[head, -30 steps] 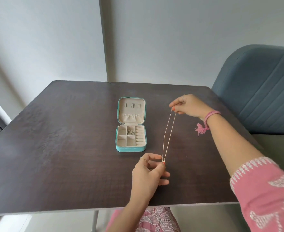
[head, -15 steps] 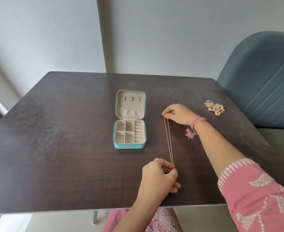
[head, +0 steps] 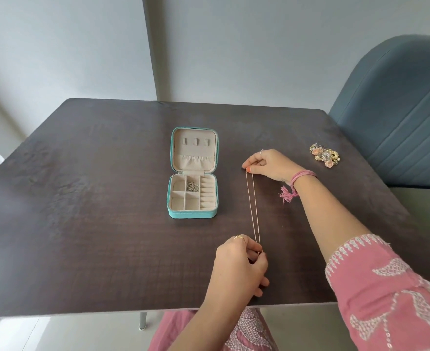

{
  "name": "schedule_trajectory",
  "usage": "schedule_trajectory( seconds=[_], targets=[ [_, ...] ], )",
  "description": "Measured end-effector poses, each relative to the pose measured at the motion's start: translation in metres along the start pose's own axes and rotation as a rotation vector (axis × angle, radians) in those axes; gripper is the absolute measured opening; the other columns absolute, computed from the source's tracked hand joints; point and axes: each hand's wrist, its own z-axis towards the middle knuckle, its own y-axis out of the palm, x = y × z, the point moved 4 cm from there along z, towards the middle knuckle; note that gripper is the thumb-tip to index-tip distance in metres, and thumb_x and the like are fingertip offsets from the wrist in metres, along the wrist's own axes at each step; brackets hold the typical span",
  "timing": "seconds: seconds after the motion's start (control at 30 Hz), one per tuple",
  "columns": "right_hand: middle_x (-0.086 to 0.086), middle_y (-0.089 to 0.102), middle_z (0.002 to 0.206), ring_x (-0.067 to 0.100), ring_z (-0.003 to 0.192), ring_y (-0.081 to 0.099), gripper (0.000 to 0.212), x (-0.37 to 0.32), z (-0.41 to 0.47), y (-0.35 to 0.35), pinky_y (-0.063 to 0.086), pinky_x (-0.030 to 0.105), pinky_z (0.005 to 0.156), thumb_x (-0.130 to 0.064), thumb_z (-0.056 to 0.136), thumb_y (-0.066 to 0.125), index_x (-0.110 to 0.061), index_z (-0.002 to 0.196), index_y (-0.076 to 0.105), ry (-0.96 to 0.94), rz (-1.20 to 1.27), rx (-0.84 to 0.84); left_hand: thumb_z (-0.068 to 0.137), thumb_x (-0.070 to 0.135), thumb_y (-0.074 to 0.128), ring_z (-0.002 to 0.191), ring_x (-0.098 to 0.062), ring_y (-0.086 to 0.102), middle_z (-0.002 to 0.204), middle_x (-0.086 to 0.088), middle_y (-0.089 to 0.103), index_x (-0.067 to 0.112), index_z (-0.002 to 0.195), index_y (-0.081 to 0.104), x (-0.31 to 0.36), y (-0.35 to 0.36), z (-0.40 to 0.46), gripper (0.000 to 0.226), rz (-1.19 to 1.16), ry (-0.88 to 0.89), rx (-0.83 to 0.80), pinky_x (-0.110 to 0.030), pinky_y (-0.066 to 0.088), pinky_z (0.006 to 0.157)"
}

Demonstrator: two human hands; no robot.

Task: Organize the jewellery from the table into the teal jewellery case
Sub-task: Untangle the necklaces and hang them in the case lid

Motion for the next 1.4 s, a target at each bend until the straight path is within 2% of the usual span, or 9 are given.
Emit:
schedule_trajectory(
  seconds=[0.23,0.4,0.57,0.77,0.9,1.0,1.07,1.17,1.4],
  targets=[
    [-0.008,0.072,0.100,0.012,0.101,0.065,0.020,0.003,0.001,0.000,0.043,0.024,0.100,-0.014,0.090,0.063,-0.030,0.098,0.072,0.002,0.062,-0.040,0.088,0.014,0.062,0.050,-0.008,0.066,0.094,-0.001,0.061,0.016,0.096,0.058,0.001,-0.004,-0.001,0.010,-0.035,0.002,-0.031,-0.019,0.046,0.038],
    [-0.009,0.069,0.100,0.004,0.096,0.060,0.025,0.005,-0.002,-0.004,0.042,0.016,0.082,-0.010,0.094,0.056,-0.030,0.100,0.070,0.049,0.213,-0.044,0.084,0.016,0.069,0.057,-0.010,0.069,0.085,-0.001,0.066,0.017,0.094,0.059,0.005,-0.019,-0.003,0.014,-0.091,0.039,-0.066,-0.022,0.049,0.039],
    [0.002,0.065,0.103,0.007,0.083,0.059,0.021,-0.006,-0.002,-0.011,0.045,0.016,0.067,-0.011,0.096,0.050,-0.021,0.104,0.067,0.134,0.295,0.027,0.082,0.016,0.070,0.056,-0.001,0.058,0.068,0.007,0.066,0.025,0.080,0.064,0.013,-0.073,0.005,0.011,-0.065,0.300,0.254,-0.017,0.045,0.055],
    [-0.004,0.062,0.079,0.004,0.063,0.053,0.011,-0.077,-0.014,-0.016,0.041,0.005,0.053,-0.013,0.092,0.057,-0.014,0.097,0.066,-0.048,0.313,0.277,0.085,0.022,0.067,0.111,-0.013,0.050,0.113,0.006,0.050,0.020,0.109,0.060,-0.004,-0.126,0.035,0.025,0.202,0.488,0.594,-0.024,0.039,0.093],
    [-0.002,0.067,0.081,0.002,0.063,0.055,0.014,-0.116,-0.021,0.016,0.046,0.017,0.066,-0.025,0.085,0.068,-0.015,0.094,0.073,-0.175,0.013,0.029,0.084,0.028,0.069,0.120,-0.016,0.046,0.121,0.008,0.042,0.019,0.120,0.054,-0.023,-0.132,0.051,0.040,0.159,0.347,0.520,-0.030,0.041,0.098],
    [-0.011,0.065,0.079,-0.002,0.070,0.055,0.015,-0.130,-0.021,0.044,0.038,0.004,0.062,-0.026,0.084,0.068,-0.020,0.095,0.075,-0.220,-0.269,-0.109,0.083,0.031,0.069,0.119,-0.014,0.048,0.121,0.011,0.040,0.017,0.122,0.053,-0.026,-0.133,0.056,0.045,0.180,0.336,0.499,-0.037,0.044,0.100],
    [-0.011,0.068,0.078,0.000,0.072,0.058,0.014,-0.134,-0.020,0.058,0.042,0.005,0.064,-0.021,0.082,0.065,-0.018,0.091,0.076,-0.230,-0.345,-0.126,0.082,0.031,0.070,0.119,-0.013,0.048,0.120,0.012,0.040,0.016,0.123,0.053,-0.026,-0.132,0.055,0.046,0.196,0.346,0.493,-0.034,0.042,0.101],
    [-0.008,0.071,0.076,0.009,0.075,0.065,0.013,-0.135,-0.015,0.072,0.054,0.028,0.073,-0.018,0.076,0.065,-0.018,0.082,0.077,-0.216,-0.411,-0.127,0.082,0.031,0.070,0.117,-0.012,0.049,0.118,0.012,0.041,0.018,0.122,0.053,-0.027,-0.133,0.055,0.045,0.176,0.349,0.488,-0.036,0.043,0.101],
    [-0.013,0.059,0.062,0.010,0.067,0.056,0.011,-0.145,-0.012,0.080,0.044,0.027,0.064,-0.021,0.076,0.063,-0.024,0.068,0.070,-0.215,-0.616,-0.108,0.082,0.032,0.069,0.117,-0.011,0.048,0.118,0.013,0.041,0.021,0.122,0.052,-0.029,-0.134,0.056,0.045,0.169,0.358,0.487,-0.037,0.043,0.100]
  ],
)
